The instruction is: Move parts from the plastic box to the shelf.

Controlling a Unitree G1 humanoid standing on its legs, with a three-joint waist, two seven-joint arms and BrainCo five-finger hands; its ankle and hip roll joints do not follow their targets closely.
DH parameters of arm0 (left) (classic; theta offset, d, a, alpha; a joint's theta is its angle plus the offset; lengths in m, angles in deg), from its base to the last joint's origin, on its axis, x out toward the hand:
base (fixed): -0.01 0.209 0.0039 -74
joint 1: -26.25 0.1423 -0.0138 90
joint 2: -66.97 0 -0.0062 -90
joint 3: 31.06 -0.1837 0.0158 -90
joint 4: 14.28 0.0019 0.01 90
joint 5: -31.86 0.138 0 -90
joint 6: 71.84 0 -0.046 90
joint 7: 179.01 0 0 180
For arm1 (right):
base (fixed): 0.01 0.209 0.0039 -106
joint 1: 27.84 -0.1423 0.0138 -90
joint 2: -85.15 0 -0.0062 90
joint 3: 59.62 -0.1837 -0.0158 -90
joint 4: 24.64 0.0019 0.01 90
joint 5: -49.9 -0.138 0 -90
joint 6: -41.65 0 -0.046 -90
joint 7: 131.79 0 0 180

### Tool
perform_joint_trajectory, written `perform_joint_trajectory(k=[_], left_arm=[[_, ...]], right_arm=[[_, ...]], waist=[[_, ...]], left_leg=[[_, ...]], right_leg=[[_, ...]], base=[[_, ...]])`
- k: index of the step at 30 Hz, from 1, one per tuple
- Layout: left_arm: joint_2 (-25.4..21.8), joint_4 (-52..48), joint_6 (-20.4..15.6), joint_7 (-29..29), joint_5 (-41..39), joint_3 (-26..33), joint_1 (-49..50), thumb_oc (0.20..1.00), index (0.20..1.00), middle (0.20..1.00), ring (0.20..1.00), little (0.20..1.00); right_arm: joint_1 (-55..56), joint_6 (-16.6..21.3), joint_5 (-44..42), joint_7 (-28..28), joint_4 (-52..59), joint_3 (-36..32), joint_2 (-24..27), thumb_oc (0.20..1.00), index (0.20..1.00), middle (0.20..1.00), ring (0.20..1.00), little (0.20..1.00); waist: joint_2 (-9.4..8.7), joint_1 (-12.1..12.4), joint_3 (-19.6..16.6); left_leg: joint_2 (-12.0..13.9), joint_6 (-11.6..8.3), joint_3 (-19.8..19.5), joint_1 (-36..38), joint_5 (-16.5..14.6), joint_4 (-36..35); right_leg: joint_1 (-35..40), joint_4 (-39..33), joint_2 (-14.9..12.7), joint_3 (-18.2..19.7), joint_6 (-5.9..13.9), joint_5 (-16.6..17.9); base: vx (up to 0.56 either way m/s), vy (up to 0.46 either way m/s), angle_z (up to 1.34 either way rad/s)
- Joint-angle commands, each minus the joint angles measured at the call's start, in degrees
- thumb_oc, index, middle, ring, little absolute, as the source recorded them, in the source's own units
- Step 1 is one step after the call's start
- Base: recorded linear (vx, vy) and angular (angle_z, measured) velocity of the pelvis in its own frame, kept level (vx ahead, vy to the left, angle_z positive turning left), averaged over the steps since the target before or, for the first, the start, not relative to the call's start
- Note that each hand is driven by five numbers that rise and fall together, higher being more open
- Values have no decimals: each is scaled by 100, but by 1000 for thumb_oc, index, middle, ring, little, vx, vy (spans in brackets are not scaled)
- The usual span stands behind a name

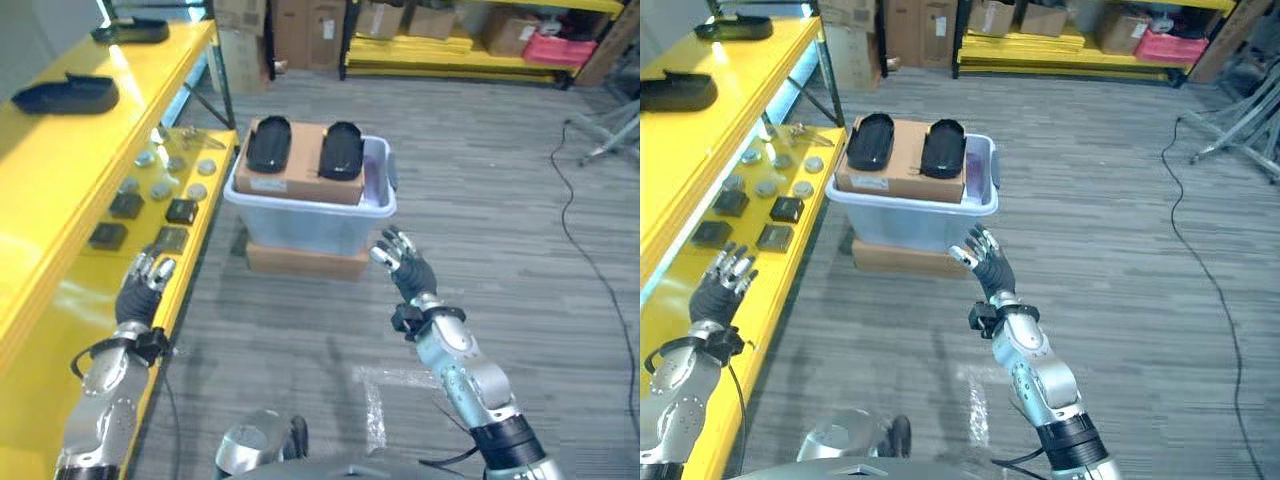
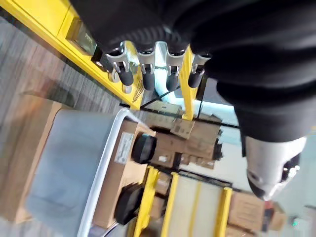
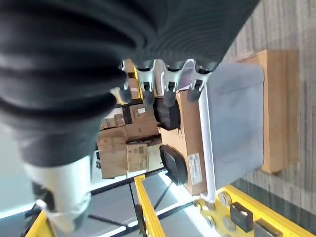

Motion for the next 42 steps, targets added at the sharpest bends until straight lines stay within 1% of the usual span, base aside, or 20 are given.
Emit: perform_joint_trajectory(k=[1, 4, 7, 9, 10, 12, 15, 16, 19, 20, 21, 22, 23, 25, 27, 29, 30, 31, 36, 42], left_arm=[[-307, -331, -124, -7, -35, -157, -189, 1000, 1000, 1000, 1000, 1000], [-342, -292, -107, -21, -66, -267, -307, 1000, 1000, 1000, 1000, 1000], [-406, -272, -150, 146, -82, -374, -325, 1000, 1000, 1000, 1000, 1000], [-409, -249, -225, 311, -89, -355, -232, 1000, 1000, 1000, 1000, 1000], [-389, -181, -253, 410, -357, -417, -217, 1000, 1000, 1000, 1000, 1000], [-352, -119, -227, 449, -496, -512, -296, 1000, 1000, 1000, 1000, 1000], [-322, -84, -153, 431, -587, -559, -336, 1000, 1000, 1000, 1000, 1000], [-204, -10, -107, 339, -621, -650, -410, 1000, 1000, 1000, 1000, 1000], [-82, 83, -162, 140, -653, -694, -444, 1000, 1000, 1000, 1000, 1000], [0, 156, -140, 49, -756, -672, -462, 1000, 1000, 1000, 1000, 1000], [7, 162, -136, 42, -764, -671, -466, 1000, 1000, 1000, 1000, 1000], [87, 290, -86, 65, -759, -644, -535, 1000, 1000, 1000, 1000, 1000], [124, 356, -126, 89, -723, -642, -552, 1000, 1000, 1000, 1000, 1000], [151, 376, -224, 82, -755, -640, -533, 1000, 1000, 1000, 1000, 1000], [190, 391, -306, 65, -799, -698, -516, 1000, 1000, 1000, 1000, 1000], [191, 396, -286, 26, -797, -747, -513, 1000, 1000, 1000, 1000, 1000], [180, 440, -288, 28, -794, -743, -538, 1000, 1000, 1000, 1000, 1000], [138, 556, -302, 56, -804, -725, -592, 1000, 1000, 1000, 1000, 1000], [4, 172, -23, 141, -709, -542, -445, 1000, 1000, 1000, 1000, 1000], [-75, 121, 87, 240, -719, -448, -350, 1000, 1000, 1000, 1000, 1000]], right_arm=[[-64, 290, 198, -373, -255, -279, 200, 1000, 1000, 1000, 1000, 1000], [-140, 298, 135, -413, -301, -352, 258, 1000, 1000, 1000, 1000, 1000], [-175, 223, 173, -385, -179, -425, 193, 1000, 1000, 1000, 1000, 1000], [-109, 161, 241, -438, -59, -484, 160, 1000, 1000, 1000, 1000, 1000], [-39, 90, 247, -399, 28, -579, 204, 1000, 1000, 1000, 1000, 1000], [-44, 40, 254, -205, 41, -634, 328, 1000, 1000, 1000, 1000, 1000], [-126, -68, 117, -105, 0, -657, 451, 1000, 1000, 1000, 1000, 1000], [-200, -163, 22, -122, -129, -701, 593, 1000, 1000, 1000, 1000, 1000], [-219, -261, -10, -241, -263, -739, 735, 1000, 1000, 1000, 1000, 1000], [-156, -286, -14, -362, -363, -793, 818, 1000, 1000, 1000, 1000, 1000], [-151, -285, -13, -372, -371, -799, 826, 1000, 1000, 1000, 1000, 1000], [-9, -264, -60, -478, -473, -928, 887, 1000, 1000, 1000, 1000, 1000], [43, -243, -103, -519, -512, -965, 894, 1000, 1000, 1000, 1000, 1000], [209, -193, -39, -602, -489, -1025, 813, 1000, 1000, 1000, 1000, 1000], [412, -102, 150, -644, -384, -1074, 739, 1000, 1000, 1000, 1000, 1000], [494, -150, 170, -585, -258, -1026, 747, 1000, 1000, 1000, 1000, 1000], [482, -189, 149, -523, -230, -995, 753, 1000, 1000, 1000, 1000, 1000], [463, -279, 66, -410, -189, -947, 748, 1000, 1000, 1000, 1000, 1000], [721, -200, 79, -391, -73, -886, 544, 1000, 1000, 1000, 1000, 1000], [685, -176, 171, -265, -42, -763, 399, 1000, 1000, 1000, 1000, 1000]], waist=[[-77, -3, -330], [-30, -138, -275], [-35, -276, -140], [-19, -318, -108], [-156, -386, -168], [-307, -506, -223], [-337, -541, -263], [-292, -588, -324], [-271, -622, -377], [-275, -646, -388], [-261, -653, -391], [-270, -689, -332], [-268, -723, -309], [-235, -821, -272], [-124, -903, -280], [-38, -979, -248], [-24, -995, -240], [-25, -1012, -258], [-75, -877, -298], [-81, -786, -395]], left_leg=[[163, -385, -568, -672, 515, -426], [231, -391, -644, -400, 269, -463], [407, -315, -552, -113, -158, -324], [502, -279, -535, 0, -373, -181], [544, -318, -502, -83, -610, 267], [740, -409, -363, -135, -873, 909], [1030, -530, -277, -6, -984, 1358], [1357, -786, -227, 15, -620, 1870], [1568, -1016, -153, -104, -260, 2624], [1724, -1258, -108, -340, 183, 3367], [1756, -1286, -127, -378, 204, 3438], [1954, -1432, -126, -853, 522, 3781], [2012, -1428, -59, -858, 528, 3579], [2208, -1488, 316, -600, 800, 2314], [2400, -1708, 658, -483, 1460, 715], [2710, -1881, 790, -501, 2152, 254], [2720, -1857, 805, -497, 2122, 253], [2547, -1659, 848, -391, 1685, 77], [1886, -1348, 707, -275, 1035, -292], [1580, -1177, 648, -98, 941, -701]], right_leg=[[467, -3272, 511, -286, 157, 1348], [111, -4106, 265, -63, 314, 1959], [-626, -4798, -347, 199, 502, 2874], [-858, -4543, -505, 207, 529, 2871], [-450, -4627, -399, 105, 474, 2549], [-346, -4466, -232, 145, 374, 2445], [-218, -4106, -70, 53, 350, 2149], [3, -4092, 249, -101, 180, 1884], [173, -4188, 551, -165, -71, 1694], [394, -4370, 790, -178, -276, 1559], [412, -4394, 826, -191, -299, 1552], [663, -4682, 1018, -243, -442, 1544], [708, -4744, 1041, -265, -440, 1558], [884, -4889, 1032, -399, -409, 1539], [1199, -5078, 986, -678, -293, 1532], [1376, -5135, 933, -806, -278, 1493], [1396, -5087, 914, -820, -292, 1437], [1369, -4887, 807, -861, -246, 1326], [1284, -4707, 603, -817, -59, 1359], [1275, -4817, 572, -722, 65, 1449]], base=[[258, -118, -34], [256, -112, -25], [440, -214, 23], [563, -258, 52], [632, -328, 49], [719, -375, 70], [512, -259, 83], [581, -354, 13], [353, -243, 14], [267, -221, -6], [312, -266, -10], [192, -131, 4], [232, -87, 31], [145, 153, 19], [109, 280, 26], [94, 203, 44], [50, 248, 19], [-3, 245, -8], [-2, 207, -9], [6, 85, 8]])
